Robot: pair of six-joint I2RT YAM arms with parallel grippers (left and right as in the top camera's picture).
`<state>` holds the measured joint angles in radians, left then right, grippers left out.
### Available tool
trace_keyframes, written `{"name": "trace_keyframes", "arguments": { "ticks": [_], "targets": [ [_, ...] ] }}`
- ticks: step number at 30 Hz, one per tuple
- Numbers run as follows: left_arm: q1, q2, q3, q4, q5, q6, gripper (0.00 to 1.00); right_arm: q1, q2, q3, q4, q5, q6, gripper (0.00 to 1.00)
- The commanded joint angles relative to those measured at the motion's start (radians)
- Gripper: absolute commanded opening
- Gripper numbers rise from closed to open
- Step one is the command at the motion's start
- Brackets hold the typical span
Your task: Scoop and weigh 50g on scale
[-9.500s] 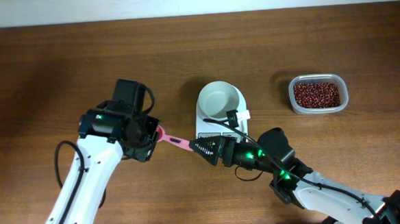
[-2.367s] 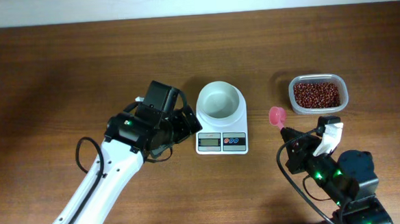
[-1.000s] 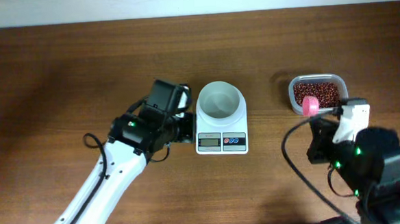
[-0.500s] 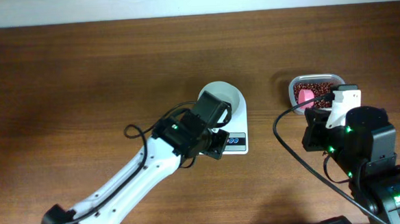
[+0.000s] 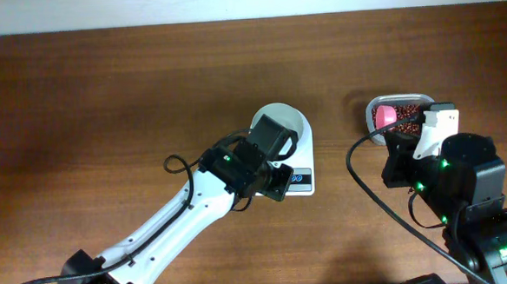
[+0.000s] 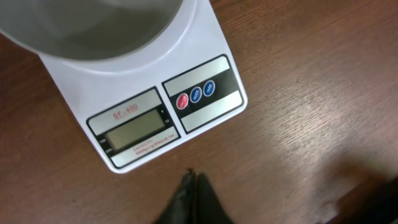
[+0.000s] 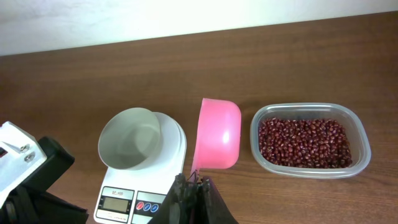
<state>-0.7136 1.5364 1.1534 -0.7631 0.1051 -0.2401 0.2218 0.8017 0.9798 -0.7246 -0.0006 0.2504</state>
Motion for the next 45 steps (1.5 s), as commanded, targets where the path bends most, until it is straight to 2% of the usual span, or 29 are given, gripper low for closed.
{"name": "trace_keyframes", "arguments": {
  "ticks": [1,6,15,17,18,19,20,21,23,25,28,29,31,35,40,45],
  "targets": [
    [-0.006,0.006,-0.008,0.011,0.011,0.003,0.00,-0.008,-0.003,0.019,-0.003,0.009,-0.008,0.04],
    [-0.017,0.006,-0.008,0.013,0.051,0.003,0.00,-0.008,0.023,0.019,-0.061,0.198,-0.008,0.04],
    [-0.063,0.120,-0.008,0.050,-0.080,0.003,0.01,-0.008,0.078,0.019,-0.060,0.196,-0.008,0.04],
    [-0.063,0.149,-0.008,0.051,-0.080,0.003,0.04,-0.008,0.095,0.019,-0.058,0.197,-0.008,0.04],
    [-0.063,0.158,-0.008,0.051,-0.080,0.003,0.32,-0.010,0.104,0.019,-0.054,0.197,-0.008,0.04],
    [-0.063,0.158,-0.008,0.051,-0.080,0.003,0.55,-0.027,0.113,0.021,-0.052,0.196,-0.009,0.04],
    [-0.063,0.158,-0.008,0.052,-0.080,0.003,0.94,-0.045,0.117,0.025,-0.053,0.195,-0.008,0.04],
    [-0.063,0.158,-0.008,0.052,-0.080,0.003,0.99,-0.079,0.123,0.031,-0.056,0.186,-0.011,0.04],
    [-0.063,0.158,-0.008,0.052,-0.080,0.003,0.99,-0.140,0.140,0.050,-0.073,0.132,-0.038,0.04],
    [-0.064,0.158,-0.008,0.052,-0.079,0.003,0.99,-0.230,0.203,0.104,-0.117,0.026,-0.130,0.04],
    [-0.063,0.158,-0.008,0.052,-0.079,0.003,0.99,-0.293,0.313,0.198,-0.194,0.008,-0.146,0.04],
    [-0.063,0.158,-0.008,0.052,-0.079,0.003,0.99,-0.316,0.388,0.279,-0.243,0.008,-0.146,0.04],
    [-0.063,0.158,-0.008,0.052,-0.079,0.003,0.99,-0.340,0.491,0.394,-0.299,0.008,-0.150,0.04],
    [-0.063,0.158,-0.008,0.052,-0.079,0.003,0.99,-0.349,0.687,0.537,-0.365,-0.023,-0.249,0.04],
    [-0.063,0.158,-0.008,0.052,-0.079,0.003,0.99,-0.354,0.860,0.541,-0.343,-0.022,-0.352,0.04],
    [-0.063,0.158,-0.008,0.052,-0.079,0.003,0.99,-0.425,0.975,0.541,-0.326,-0.035,-0.352,0.04]
  ]
}}
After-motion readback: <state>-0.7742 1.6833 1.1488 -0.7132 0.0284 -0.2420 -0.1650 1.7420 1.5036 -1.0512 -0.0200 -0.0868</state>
